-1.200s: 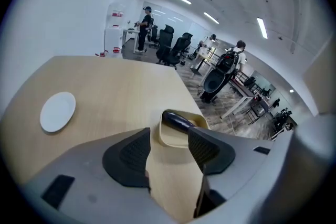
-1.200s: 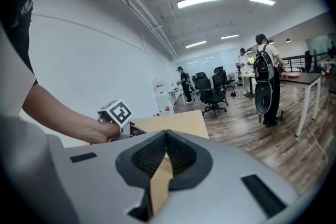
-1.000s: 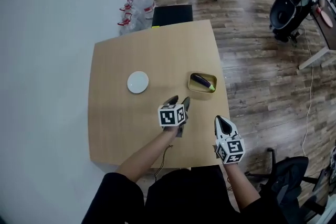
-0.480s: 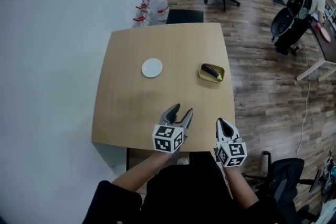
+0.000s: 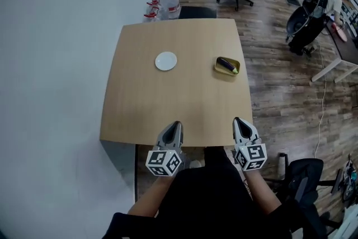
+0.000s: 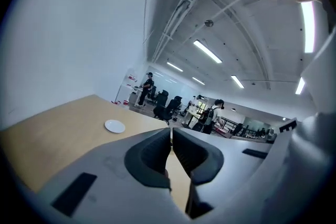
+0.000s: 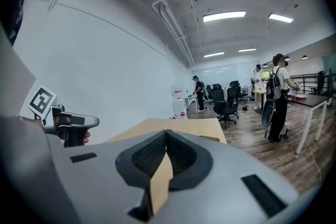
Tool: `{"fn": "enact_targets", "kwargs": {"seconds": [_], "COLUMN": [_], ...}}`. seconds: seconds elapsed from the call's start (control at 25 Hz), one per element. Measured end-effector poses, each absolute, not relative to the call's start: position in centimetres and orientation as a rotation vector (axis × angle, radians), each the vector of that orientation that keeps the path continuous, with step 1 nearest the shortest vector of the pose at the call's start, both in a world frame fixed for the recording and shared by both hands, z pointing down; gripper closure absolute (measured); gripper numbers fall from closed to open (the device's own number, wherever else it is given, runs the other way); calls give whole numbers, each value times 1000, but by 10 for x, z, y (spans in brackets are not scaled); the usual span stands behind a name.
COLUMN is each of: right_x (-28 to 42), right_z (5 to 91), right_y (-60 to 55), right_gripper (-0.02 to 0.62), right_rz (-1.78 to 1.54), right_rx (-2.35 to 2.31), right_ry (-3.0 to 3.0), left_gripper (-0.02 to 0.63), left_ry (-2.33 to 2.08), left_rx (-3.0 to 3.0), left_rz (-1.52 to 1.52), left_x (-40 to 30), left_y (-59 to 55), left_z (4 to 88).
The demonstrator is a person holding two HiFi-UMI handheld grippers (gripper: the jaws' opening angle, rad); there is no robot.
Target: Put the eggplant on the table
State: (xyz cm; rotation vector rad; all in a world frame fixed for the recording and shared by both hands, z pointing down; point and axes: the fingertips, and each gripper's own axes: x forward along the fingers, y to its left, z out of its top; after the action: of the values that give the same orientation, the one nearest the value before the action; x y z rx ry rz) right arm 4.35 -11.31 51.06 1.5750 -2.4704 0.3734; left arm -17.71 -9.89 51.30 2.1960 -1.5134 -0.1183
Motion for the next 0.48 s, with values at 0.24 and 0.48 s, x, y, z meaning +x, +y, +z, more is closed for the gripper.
{"fn": "enact_targets", "kwargs": {"seconds": [0.24,0.48], "right_x": [41,44], "right_z": [499,495], "right_y": [-97,-92], "right_gripper": [535,535], "right_rz": [262,231], "right_rx": [1575,1637], "right_ry": [-2514,-2494], "left_gripper": [587,586], "left_ry": [-1556,-1605], "left_rx": [2237,2295], "left_rz": [-81,-87], "left_x": [-194,-210], "left_y": [-74,-80], "left_z": [515,503]}}
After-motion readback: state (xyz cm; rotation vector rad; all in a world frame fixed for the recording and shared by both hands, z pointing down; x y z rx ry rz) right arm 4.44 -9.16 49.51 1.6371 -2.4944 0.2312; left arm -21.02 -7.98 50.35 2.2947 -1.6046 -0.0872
